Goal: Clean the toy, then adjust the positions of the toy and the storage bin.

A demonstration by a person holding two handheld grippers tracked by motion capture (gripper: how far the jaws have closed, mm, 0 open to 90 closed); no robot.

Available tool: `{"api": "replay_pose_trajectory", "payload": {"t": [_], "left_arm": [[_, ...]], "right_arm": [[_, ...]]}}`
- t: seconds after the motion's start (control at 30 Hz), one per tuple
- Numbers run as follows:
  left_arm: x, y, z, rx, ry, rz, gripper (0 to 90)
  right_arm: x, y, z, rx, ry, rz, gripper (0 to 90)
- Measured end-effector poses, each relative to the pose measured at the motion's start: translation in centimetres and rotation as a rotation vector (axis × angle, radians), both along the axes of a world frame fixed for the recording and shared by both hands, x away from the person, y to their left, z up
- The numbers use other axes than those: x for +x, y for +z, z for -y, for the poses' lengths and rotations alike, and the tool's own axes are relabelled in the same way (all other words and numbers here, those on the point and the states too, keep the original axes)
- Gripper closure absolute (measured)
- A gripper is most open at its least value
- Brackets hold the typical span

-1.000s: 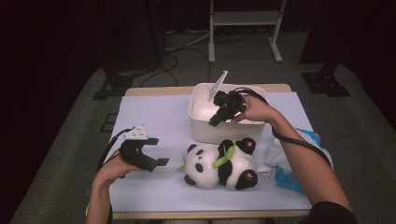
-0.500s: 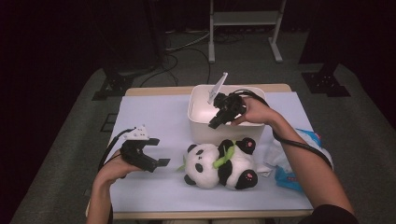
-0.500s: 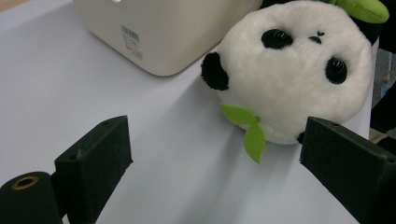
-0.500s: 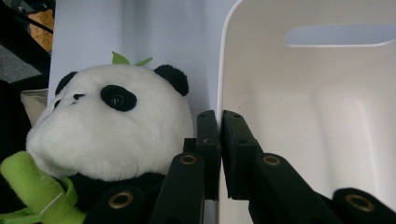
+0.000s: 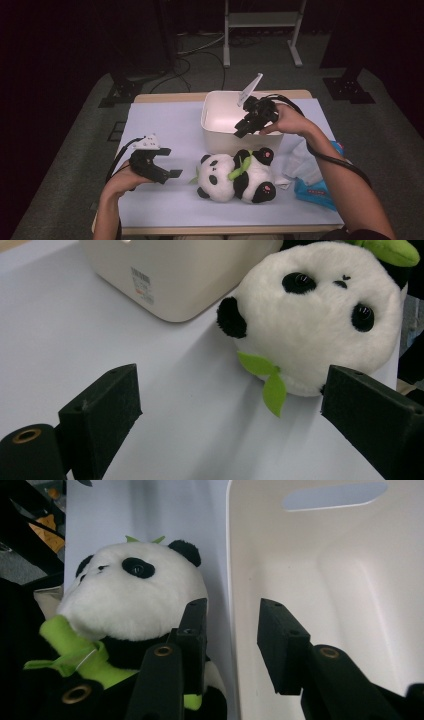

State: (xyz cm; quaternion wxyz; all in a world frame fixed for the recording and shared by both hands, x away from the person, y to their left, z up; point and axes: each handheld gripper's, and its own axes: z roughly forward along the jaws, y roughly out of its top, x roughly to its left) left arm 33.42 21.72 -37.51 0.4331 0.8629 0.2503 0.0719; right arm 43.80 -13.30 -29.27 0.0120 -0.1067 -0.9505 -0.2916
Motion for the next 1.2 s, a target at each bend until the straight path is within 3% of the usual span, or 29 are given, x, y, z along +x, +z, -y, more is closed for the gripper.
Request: {"api": "replay_pose_trajectory", "payload": {"t": [0.53, 0.93, 1.2], "left_arm": [[0.6, -0.6, 0.3, 0.009, -0.007, -0.012, 7.9], [0.3, -0.3, 0.0, -0.001, 0.000, -0.006, 7.9], [0.3, -0.3, 0.1, 0.008, -0.002, -0.006, 7.9]], "right_arm": [[-2.2, 1.6, 4.1, 0.051, -0.064, 0.015, 53.8], [-4.1, 2.4, 5.0, 0.065, -0.071, 0.011, 47.9], [-5.3, 2.1, 5.3, 0.083, -0.059, -0.003, 46.8]]}}
